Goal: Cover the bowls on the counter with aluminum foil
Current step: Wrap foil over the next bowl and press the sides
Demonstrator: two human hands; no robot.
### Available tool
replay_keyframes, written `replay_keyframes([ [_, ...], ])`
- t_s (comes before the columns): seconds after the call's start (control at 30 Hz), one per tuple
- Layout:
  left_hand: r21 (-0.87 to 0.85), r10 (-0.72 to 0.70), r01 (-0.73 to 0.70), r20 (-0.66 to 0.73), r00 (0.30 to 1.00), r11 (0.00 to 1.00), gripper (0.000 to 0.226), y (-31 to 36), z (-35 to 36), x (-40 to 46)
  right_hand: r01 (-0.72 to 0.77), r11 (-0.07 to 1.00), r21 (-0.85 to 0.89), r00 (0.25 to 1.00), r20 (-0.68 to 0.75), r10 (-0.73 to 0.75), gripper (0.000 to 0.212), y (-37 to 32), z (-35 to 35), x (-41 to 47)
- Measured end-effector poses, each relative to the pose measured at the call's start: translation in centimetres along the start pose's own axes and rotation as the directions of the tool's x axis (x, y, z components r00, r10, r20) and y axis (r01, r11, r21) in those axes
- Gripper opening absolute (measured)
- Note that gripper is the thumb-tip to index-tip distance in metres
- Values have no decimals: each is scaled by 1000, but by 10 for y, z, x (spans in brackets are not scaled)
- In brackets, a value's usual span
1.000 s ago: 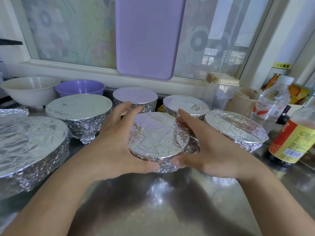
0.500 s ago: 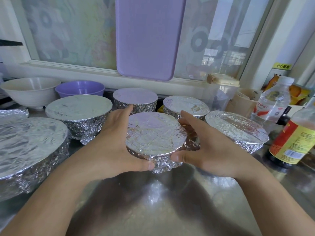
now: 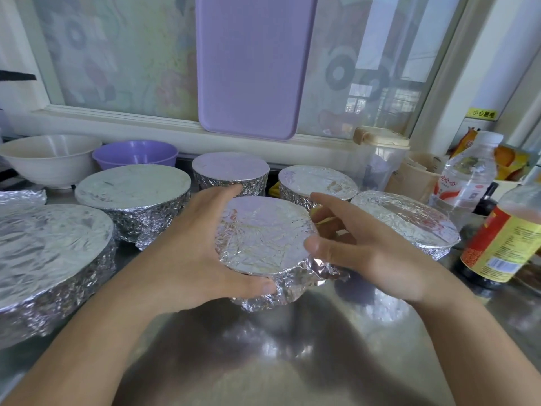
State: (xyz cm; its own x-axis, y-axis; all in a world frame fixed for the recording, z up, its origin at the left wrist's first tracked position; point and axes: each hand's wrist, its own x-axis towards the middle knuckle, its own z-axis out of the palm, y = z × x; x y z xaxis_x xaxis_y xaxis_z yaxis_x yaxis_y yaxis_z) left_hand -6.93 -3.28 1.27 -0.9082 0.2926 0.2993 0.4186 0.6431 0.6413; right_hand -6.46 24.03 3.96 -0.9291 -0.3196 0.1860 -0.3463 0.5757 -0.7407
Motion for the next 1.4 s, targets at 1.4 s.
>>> replay_keyframes([
  [1.4,279,105,-80,-77,991,957,129,13,14,-5,-14,933,-359,996,80,45,145,-6,20,-5],
])
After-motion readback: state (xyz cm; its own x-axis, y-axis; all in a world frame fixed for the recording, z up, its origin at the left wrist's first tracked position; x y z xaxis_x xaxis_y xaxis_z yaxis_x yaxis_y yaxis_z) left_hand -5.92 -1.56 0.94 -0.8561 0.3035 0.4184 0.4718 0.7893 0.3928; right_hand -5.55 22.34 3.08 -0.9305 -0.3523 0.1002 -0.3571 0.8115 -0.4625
